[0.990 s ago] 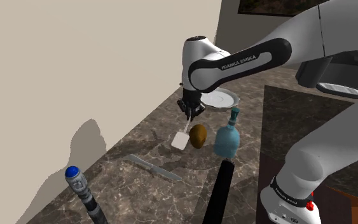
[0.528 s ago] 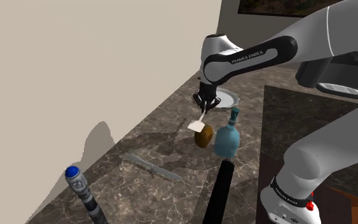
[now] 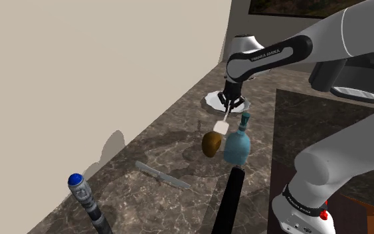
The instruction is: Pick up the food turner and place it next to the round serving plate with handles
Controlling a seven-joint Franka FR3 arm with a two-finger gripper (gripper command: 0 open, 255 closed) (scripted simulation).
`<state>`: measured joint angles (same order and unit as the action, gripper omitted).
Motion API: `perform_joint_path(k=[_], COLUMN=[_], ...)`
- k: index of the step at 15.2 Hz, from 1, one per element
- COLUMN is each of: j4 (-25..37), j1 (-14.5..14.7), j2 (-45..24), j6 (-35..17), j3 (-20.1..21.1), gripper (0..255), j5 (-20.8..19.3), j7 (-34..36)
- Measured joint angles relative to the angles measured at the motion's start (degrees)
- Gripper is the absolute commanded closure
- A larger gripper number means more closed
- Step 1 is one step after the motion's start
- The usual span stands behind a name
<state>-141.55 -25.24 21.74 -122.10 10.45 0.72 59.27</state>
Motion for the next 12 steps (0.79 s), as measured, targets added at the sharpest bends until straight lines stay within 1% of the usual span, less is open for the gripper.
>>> perform_joint_path(k=[7, 10, 12], j4=[2.6, 5.6, 6.4], j1=[-4.6, -6.4, -7.6], j2=[-3.2, -6.2, -7.3], j6=[-0.9, -1.0, -1.4], j3=[-6.9, -9.6, -11.5], gripper=[255, 255, 255], j5=[-2.8, -3.6, -3.9], j7=[-9.6, -13.5, -16.3])
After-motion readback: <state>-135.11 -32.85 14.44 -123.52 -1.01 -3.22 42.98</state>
